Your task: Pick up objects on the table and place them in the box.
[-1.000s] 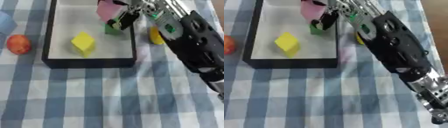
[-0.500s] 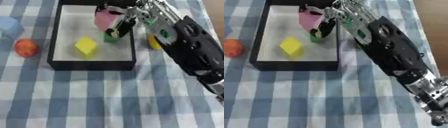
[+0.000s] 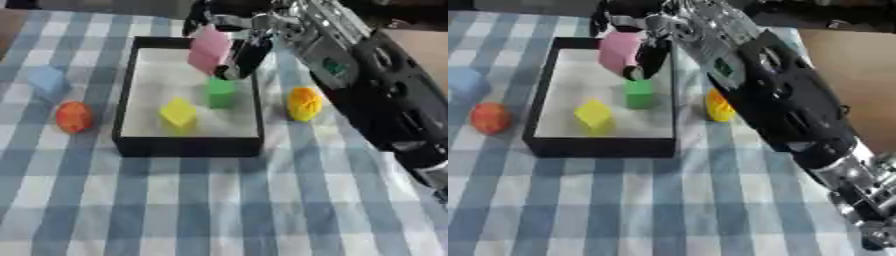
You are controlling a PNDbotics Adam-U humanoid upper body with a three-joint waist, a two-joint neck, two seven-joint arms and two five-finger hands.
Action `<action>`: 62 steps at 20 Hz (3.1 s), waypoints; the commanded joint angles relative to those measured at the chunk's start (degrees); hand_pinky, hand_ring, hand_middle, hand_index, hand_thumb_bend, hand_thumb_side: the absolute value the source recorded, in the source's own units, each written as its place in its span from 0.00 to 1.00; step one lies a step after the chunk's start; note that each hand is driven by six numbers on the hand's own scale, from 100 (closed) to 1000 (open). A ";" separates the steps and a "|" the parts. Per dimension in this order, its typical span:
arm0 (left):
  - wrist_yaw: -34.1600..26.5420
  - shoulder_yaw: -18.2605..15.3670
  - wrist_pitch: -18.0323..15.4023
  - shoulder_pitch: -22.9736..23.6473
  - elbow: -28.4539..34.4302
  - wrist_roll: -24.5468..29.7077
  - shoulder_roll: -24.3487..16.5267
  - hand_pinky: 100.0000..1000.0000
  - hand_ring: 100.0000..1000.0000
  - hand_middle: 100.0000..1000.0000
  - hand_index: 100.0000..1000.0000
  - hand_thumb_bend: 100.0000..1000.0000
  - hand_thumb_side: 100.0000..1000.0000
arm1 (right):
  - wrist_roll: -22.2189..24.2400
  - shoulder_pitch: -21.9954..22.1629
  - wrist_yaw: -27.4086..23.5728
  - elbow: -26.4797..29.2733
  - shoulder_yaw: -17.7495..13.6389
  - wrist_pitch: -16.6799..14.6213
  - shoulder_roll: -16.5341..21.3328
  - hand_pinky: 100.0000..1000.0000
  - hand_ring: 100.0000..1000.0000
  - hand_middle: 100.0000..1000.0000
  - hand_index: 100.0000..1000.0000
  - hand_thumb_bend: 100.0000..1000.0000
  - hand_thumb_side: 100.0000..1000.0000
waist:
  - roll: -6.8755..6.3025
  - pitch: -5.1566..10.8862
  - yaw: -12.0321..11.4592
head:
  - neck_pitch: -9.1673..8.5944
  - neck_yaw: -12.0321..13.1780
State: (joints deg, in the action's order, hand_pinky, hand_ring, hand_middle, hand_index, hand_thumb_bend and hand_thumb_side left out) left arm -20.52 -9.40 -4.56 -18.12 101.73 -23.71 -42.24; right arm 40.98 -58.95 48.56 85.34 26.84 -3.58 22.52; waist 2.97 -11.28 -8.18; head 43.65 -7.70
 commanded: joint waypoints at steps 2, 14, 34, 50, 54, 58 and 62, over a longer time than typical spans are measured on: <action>0.58 -0.18 -0.12 -0.34 0.60 0.27 -2.04 0.77 0.76 0.80 0.83 0.13 0.66 | -0.11 -1.00 -0.26 1.29 -0.76 0.30 1.40 0.89 0.83 0.78 0.86 0.29 0.00 | -0.06 1.08 0.00 | -0.51 -0.33; 0.68 -0.17 -0.14 -0.28 0.53 0.32 -2.12 0.77 0.76 0.80 0.83 0.13 0.66 | -2.08 -0.28 -1.37 2.13 -1.49 1.43 2.21 0.89 0.82 0.77 0.85 0.22 0.00 | -0.15 0.98 0.10 | -0.49 -0.49; 1.32 -0.71 -0.10 1.76 -0.08 -0.22 -2.97 0.77 0.76 0.80 0.83 0.12 0.68 | -1.32 10.77 -26.14 23.60 -8.21 9.20 27.40 0.88 0.82 0.78 0.87 0.09 0.20 | 0.37 0.99 1.84 | 0.44 3.35; 0.97 0.41 0.53 0.67 -0.47 1.06 -2.14 0.78 0.77 0.80 0.83 0.10 0.71 | -1.65 18.41 -31.65 15.60 -6.40 8.72 29.86 0.88 0.83 0.76 0.89 0.14 0.19 | 0.42 -0.28 0.37 | -0.08 2.10; 0.91 0.74 0.69 0.34 -0.57 1.51 -1.88 0.78 0.77 0.80 0.83 0.09 0.71 | -2.56 17.60 -31.38 11.26 -5.45 8.54 28.40 0.88 0.83 0.77 0.88 0.14 0.20 | 0.39 -0.65 0.06 | -0.17 1.71; 0.83 0.91 0.82 0.19 -0.70 1.77 -1.63 0.78 0.77 0.81 0.83 0.09 0.72 | -2.66 16.94 -29.92 8.32 -4.62 7.86 27.19 0.88 0.84 0.77 0.89 0.16 0.20 | 0.36 -1.02 -0.17 | -0.19 1.48; 0.83 0.99 0.84 0.01 -0.66 1.96 -1.49 0.78 0.77 0.81 0.83 0.08 0.73 | -3.06 16.51 -29.00 4.88 -4.42 7.32 25.94 0.88 0.84 0.77 0.89 0.15 0.21 | 0.30 -1.50 -0.49 | -0.25 1.33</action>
State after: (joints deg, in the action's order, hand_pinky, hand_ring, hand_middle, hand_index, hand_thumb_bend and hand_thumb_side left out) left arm -19.62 -8.04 -3.71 -17.26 100.64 -22.00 -42.42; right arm 38.18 -41.36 19.08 90.95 22.98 3.97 47.63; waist 2.97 -12.78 -8.65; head 43.69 -6.21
